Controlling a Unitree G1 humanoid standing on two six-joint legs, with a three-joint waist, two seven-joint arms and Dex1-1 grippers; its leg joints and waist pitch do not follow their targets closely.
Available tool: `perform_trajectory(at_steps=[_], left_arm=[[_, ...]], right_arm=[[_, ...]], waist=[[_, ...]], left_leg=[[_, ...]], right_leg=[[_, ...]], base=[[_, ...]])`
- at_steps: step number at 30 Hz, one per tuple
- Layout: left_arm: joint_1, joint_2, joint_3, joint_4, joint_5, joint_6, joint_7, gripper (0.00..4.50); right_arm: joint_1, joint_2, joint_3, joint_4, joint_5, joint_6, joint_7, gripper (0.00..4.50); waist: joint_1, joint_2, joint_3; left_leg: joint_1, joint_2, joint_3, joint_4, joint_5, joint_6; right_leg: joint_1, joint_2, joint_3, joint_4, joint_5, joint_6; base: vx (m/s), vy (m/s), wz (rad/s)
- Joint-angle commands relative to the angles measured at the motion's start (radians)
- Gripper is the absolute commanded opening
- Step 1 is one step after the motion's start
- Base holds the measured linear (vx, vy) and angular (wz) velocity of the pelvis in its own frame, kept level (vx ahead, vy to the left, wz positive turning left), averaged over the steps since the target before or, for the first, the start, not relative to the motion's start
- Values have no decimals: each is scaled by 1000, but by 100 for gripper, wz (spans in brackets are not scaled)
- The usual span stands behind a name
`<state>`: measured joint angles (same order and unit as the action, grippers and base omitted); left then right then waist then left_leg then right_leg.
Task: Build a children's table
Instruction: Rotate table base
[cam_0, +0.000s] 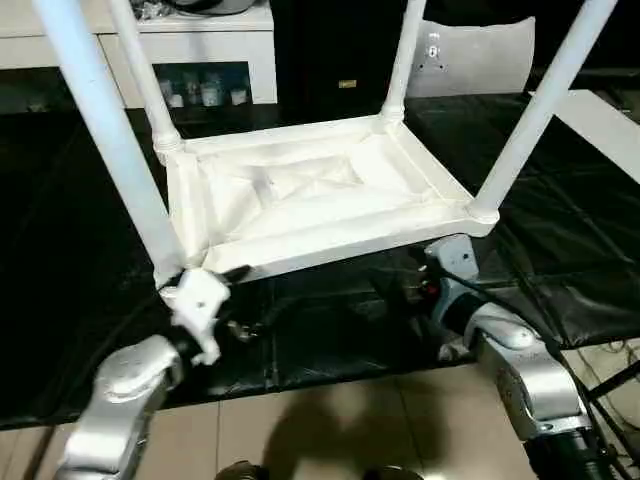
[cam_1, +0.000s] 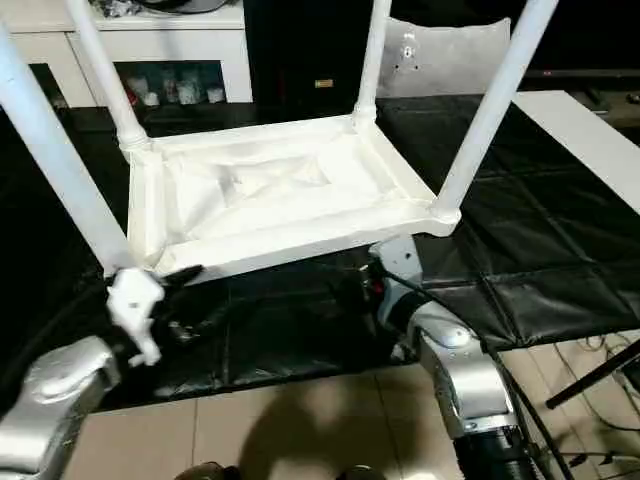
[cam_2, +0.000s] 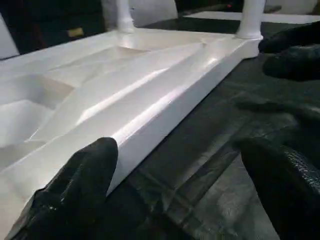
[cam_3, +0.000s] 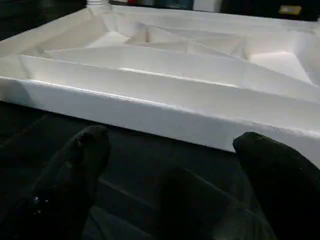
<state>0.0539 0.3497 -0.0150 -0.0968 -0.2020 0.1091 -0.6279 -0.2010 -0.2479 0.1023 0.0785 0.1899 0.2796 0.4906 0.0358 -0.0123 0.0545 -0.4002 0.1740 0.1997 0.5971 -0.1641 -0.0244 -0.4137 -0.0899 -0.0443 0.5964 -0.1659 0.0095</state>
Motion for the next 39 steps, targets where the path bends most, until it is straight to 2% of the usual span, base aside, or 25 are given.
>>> perform_trajectory(at_steps=[1, 2, 4, 8, 13, 16, 17, 18, 20, 21, 22, 23, 24, 25, 26, 27, 28, 29, 30, 31, 32, 33, 36, 37, 39], left_arm=[[25, 14, 12, -40, -9, 11, 2, 444], [43, 20, 17, -59, -13, 14, 2, 444], [90, 33, 37, -109, -28, 22, 0, 444], [200, 69, 99, -217, -71, 51, -13, 444], [270, 96, 208, -280, -124, 51, -16, 444], [264, 121, 277, -281, -156, 68, -9, 444], [262, 125, 284, -279, -158, 72, -8, 444], [233, 137, 303, -272, -173, 90, 0, 444], [205, 140, 306, -267, -189, 110, 15, 444], [181, 140, 305, -256, -187, 116, 26, 444], [165, 140, 303, -248, -185, 119, 32, 444], [146, 139, 300, -237, -180, 119, 38, 444], [117, 137, 293, -213, -162, 127, 55, 444], [101, 135, 288, -200, -156, 124, 59, 444], [78, 131, 280, -180, -149, 123, 63, 444], [58, 128, 273, -164, -146, 125, 65, 444], [28, 122, 260, -142, -147, 128, 62, 444], [4, 117, 248, -126, -153, 133, 55, 444], [-19, 112, 235, -108, -152, 135, 51, 444], [-71, 97, 212, -69, -152, 145, 54, 444], [-92, 92, 205, -47, -147, 144, 59, 444], [-109, 87, 197, -30, -142, 141, 60, 444], [-154, 72, 167, 18, -125, 139, 62, 444], [-171, 60, 164, 35, -132, 138, 61, 444], [-207, 38, 154, 68, -138, 135, 56, 444]], right_arm=[[3, 3, 12, -22, 5, 19, 11, 450], [0, 5, 18, -20, 6, 20, 18, 450], [0, 11, 38, -21, 16, 19, 47, 450], [-4, 34, 66, 1, 15, 10, 68, 450], [9, 64, 85, 17, 8, -8, 59, 450], [20, 76, 87, 23, 9, -14, 55, 450], [22, 77, 87, 23, 9, -15, 54, 450], [31, 83, 87, 17, 9, -15, 46, 450], [36, 85, 83, 15, 5, -18, 40, 450], [38, 87, 78, 14, 3, -20, 35, 450], [39, 88, 75, 14, 2, -21, 32, 450], [41, 89, 72, 13, 1, -21, 27, 450], [42, 87, 66, 12, 0, -22, 20, 450], [43, 85, 63, 11, 0, -23, 17, 450], [45, 82, 57, 6, 0, -23, 14, 450], [46, 79, 51, 2, 0, -23, 11, 450], [49, 74, 42, -6, 1, -22, 6, 450], [52, 69, 36, -12, -1, -22, 2, 450], [55, 64, 29, -14, -3, -22, -5, 450], [55, 55, 14, -14, -6, -17, -18, 450], [56, 53, 9, -16, -11, -17, -29, 450], [56, 52, 3, -17, -12, -14, -36, 450], [46, 45, -10, -15, -16, -20, -49, 450], [40, 44, -10, -16, -16, -19, -49, 450], [25, 37, -13, -7, -17, -15, -45, 450]], waist=[[1, -17, -46], [4, -6, -48], [4, -22, -39], [5, -33, -27], [15, -28, -6], [30, -7, 2], [31, -11, 2], [38, 9, 3], [40, 4, 2], [51, 34, -1], [47, 17, 2], [50, 16, 1], [54, 42, -2], [48, 27, -2], [50, 32, 0], [48, 39, -9], [50, 42, -2], [51, 54, -7], [50, 52, -11], [50, 62, -12], [49, 57, -12], [49, 65, -13], [47, 70, -18], [44, 72, -20], [42, 68, -22]], left_leg=[[31, 53, -34, -93, -457, -30], [34, 55, -37, -95, -468, -39], [34, 55, -39, -99, -507, -47], [34, 56, -46, -105, -570, -69], [49, 52, -52, -110, -685, -97], [50, 53, -57, -116, -696, -106], [53, 52, -55, -118, -702, -109], [51, 52, -60, -122, -704, -115], [55, 53, -58, -124, -717, -121], [55, 52, -61, -126, -718, -128], [56, 52, -56, -125, -718, -125], [57, 51, -56, -124, -715, -123], [57, 50, -58, -124, -709, -127], [55, 49, -54, -123, -696, -122], [53, 48, -55, -123, -688, -120], [59, 47, -52, -118, -677, -122], [56, 48, -54, -120, -683, -119], [59, 47, -55, -118, -684, -120], [61, 46, -51, -116, -668, -116], [68, 44, -48, -113, -672, -114], [67, 42, -48, -110, -667, -109], [67, 40, -50, -108, -655, -103], [82, 38, -50, -100, -651, -96], [79, 39, -52, -101, -651, -95], [80, 40, -52, -102, -664, -94]], right_leg=[[10, -45, 34, -96, -506, -75], [9, -46, 35, -92, -501, -75], [3, -45, 34, -97, -528, -66], [-3, -47, 35, -98, -542, -58], [-19, -41, 33, -109, -585, -47], [-17, -44, 36, -107, -583, -46], [-18, -40, 35, -108, -573, -46], [-13, -43, 36, -104, -557, -51], [-11, -36, 33, -104, -525, -55], [-8, -41, 36, -97, -512, -64], [-11, -36, 34, -103, -505, -65], [-10, -38, 36, -104, -508, -66], [-7, -43, 38, -100, -511, -70], [-5, -41, 37, -104, -506, -69], [-3, -43, 37, -105, -515, -70], [0, -43, 36, -107, -504, -72], [-1, -44, 36, -108, -518, -75], [3, -46, 35, -104, -526, -76], [3, -46, 34, -109, -523, -78], [0, -44, 33, -114, -538, -79], [2, -44, 32, -113, -545, -79], [7, -48, 30, -116, -580, -73], [2, -48, 22, -132, -645, -57], [6, -48, 19, -131, -638, -58], [7, -44, 12, -131, -643, -54]], base=[[0, 0, 0], [0, 0, 0], [0, 0, 0], [0, 0, 0], [0, 0, 0], [0, 0, 0], [0, 0, 0], [0, 0, 0], [0, 0, 0], [0, 0, 0], [0, 0, 0], [0, 0, 0], [0, 0, 0], [0, 0, 0], [0, 0, 0], [0, 0, 0], [0, 0, 0], [0, 0, 0], [0, 0, 0], [0, 0, 0], [0, 0, 0], [0, 0, 0], [0, 0, 0], [0, 0, 0], [0, 0, 0]])
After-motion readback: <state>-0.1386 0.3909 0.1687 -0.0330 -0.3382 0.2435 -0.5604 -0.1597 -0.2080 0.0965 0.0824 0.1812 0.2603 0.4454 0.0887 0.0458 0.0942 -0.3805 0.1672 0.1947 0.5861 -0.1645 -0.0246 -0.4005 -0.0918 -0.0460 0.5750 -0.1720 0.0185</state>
